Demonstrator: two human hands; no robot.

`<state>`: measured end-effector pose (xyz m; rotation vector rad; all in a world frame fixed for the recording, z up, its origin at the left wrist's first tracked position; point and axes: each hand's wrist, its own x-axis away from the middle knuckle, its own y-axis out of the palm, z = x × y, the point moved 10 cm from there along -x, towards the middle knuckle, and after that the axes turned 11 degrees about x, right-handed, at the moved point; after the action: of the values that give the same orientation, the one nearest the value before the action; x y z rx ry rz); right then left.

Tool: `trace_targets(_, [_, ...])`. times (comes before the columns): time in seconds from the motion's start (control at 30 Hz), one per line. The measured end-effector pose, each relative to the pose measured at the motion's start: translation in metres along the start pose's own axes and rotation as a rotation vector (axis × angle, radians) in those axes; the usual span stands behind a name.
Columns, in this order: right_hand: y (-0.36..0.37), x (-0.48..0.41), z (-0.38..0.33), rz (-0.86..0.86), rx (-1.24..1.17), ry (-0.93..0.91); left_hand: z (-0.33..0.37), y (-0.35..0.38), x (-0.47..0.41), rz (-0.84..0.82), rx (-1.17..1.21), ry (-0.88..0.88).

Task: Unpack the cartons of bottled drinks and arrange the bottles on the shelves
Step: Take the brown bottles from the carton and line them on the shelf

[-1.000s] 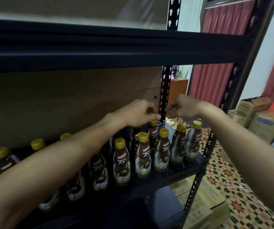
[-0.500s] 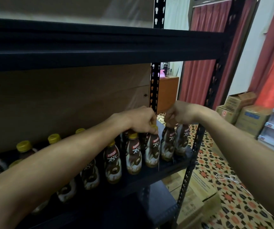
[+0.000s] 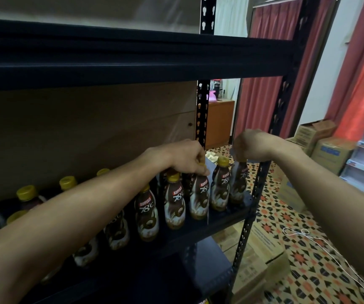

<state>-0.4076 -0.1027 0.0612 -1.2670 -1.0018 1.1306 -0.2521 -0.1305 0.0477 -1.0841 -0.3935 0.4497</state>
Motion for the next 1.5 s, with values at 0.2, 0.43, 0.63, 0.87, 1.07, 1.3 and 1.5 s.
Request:
trace_targets(0.2, [0.004,-0.003,0.001,0.012,0.063,0.04,0.0,0.003,-0.002,-0.018,-0.016,-0.011])
trace_targets(0.43, [0.002,-0.002,0.004,0.027,0.066,0.058,-0.001,0.002,-0.003,-0.029,-0.011,-0.024])
trace_targets(0.63, [-0.002,0.001,0.001,0.02,0.092,0.076,0.002,0.0,-0.003,-0.031,-0.016,-0.019])
trace_targets(0.87, [-0.001,0.003,-0.001,0.014,0.072,0.066,0.015,-0.014,0.003,0.052,0.044,0.011])
trace_targets(1.07, [-0.019,0.024,0.001,0.161,-0.016,0.049,0.034,-0.041,0.019,0.327,0.166,0.073])
trace_targets(1.3, [-0.015,0.108,0.018,0.35,-0.229,0.075,0.077,-0.014,0.05,0.604,0.412,0.232])
trace_targets(1.5, [0.038,0.175,0.045,0.315,-0.342,0.149,0.096,0.075,0.05,0.464,0.536,0.192])
